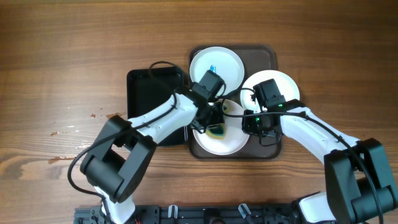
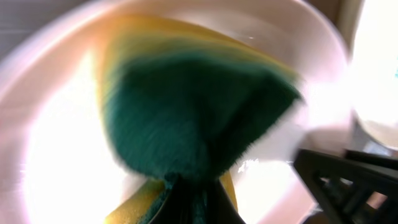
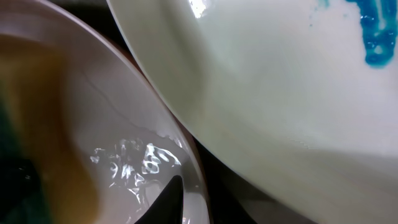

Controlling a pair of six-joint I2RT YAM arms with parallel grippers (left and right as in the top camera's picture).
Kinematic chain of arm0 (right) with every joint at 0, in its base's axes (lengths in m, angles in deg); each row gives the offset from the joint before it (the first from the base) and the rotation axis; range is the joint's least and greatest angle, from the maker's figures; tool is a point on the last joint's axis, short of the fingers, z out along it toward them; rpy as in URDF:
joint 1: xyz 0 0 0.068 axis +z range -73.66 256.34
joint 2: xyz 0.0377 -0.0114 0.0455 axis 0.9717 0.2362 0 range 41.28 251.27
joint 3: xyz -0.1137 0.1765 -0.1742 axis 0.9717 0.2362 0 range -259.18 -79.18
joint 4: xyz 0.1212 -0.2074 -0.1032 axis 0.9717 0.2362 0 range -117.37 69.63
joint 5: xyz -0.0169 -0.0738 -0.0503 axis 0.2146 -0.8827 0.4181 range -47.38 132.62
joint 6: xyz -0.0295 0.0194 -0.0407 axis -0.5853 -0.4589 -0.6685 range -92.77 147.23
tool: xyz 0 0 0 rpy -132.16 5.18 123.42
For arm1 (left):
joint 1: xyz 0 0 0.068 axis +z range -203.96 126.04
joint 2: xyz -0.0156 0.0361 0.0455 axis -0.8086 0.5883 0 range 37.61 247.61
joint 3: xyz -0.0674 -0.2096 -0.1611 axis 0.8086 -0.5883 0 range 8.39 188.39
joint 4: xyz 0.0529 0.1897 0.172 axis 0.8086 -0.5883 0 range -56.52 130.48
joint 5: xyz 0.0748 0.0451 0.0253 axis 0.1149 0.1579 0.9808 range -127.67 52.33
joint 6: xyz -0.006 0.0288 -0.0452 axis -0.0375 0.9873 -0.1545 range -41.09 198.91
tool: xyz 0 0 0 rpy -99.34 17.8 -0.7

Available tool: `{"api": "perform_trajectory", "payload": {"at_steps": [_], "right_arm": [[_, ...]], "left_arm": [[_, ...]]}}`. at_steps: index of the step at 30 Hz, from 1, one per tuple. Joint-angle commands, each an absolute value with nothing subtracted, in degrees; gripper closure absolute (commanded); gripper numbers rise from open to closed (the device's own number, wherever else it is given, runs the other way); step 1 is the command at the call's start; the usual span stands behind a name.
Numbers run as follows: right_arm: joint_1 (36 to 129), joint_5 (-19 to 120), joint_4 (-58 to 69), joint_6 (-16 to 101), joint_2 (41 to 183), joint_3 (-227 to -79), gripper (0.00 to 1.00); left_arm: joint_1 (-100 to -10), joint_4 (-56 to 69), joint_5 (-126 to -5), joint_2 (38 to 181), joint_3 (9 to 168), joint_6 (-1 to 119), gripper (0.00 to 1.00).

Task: Clean dirty plates on tray and stack at the side
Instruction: 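Scrub the front plate with the sponge while the right gripper holds it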

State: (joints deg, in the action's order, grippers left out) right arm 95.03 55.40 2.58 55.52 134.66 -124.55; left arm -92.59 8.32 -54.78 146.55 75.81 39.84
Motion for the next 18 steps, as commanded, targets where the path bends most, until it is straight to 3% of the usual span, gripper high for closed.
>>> {"api": "perform_trajectory", "payload": {"at_steps": [1,5,13,18], "right_arm": [[95.2,52.9,2.9,55.9,135.9,-123.8,0.83],[95.2,52.9,3.3,55.9,135.9,-123.8,0.83],[95.2,52.9,3.3,55.9,135.9,-123.8,0.83],[95.2,52.9,3.3,55.9,135.9,-123.8,0.83]], "left_arm": [[-96.4,11.5,-61.2,148.2,75.5,41.2,0.96],[-97.1,12.9,-58.9,148.2,75.5,41.2,0.96],[-92.2,-5.4,-30.6,148.1,80.4,42.7,0.96],[-92.2,-8.3,-27.6,148.2,84.5,46.8,0.96]]}}
